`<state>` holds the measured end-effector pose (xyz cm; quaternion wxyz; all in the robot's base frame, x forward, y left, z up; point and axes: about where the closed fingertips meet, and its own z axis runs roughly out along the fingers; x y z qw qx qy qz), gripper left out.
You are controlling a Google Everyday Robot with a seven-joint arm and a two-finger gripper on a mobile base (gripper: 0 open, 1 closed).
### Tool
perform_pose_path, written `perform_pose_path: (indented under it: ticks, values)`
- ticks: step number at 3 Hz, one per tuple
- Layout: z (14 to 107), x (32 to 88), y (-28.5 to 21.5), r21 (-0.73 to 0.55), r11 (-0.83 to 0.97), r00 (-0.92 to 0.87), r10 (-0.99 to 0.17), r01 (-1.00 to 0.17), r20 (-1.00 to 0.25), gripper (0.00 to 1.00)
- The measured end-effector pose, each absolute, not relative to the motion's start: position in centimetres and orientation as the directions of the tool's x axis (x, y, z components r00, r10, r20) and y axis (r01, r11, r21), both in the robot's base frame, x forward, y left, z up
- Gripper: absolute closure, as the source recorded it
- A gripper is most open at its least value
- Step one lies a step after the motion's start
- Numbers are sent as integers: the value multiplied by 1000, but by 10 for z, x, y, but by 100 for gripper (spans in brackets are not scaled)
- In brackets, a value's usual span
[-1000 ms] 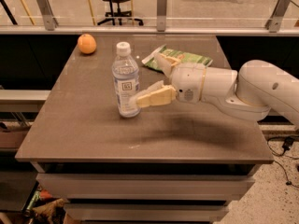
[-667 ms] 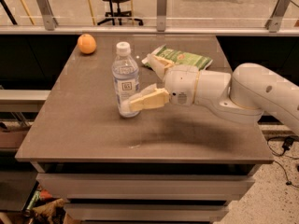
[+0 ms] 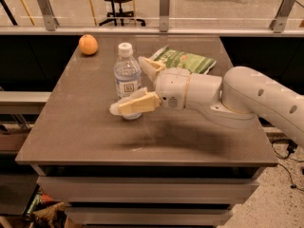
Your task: Pick blue plastic bottle
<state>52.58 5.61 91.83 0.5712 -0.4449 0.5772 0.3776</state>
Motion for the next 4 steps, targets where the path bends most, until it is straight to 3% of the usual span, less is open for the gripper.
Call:
perform_pose_path:
  ticks: [1,4]
  values:
    - [919,525,57,-74,316,50,-83,-946,-995,21]
    - [922,522,64,-80,304,56,-84,-949,-995,91]
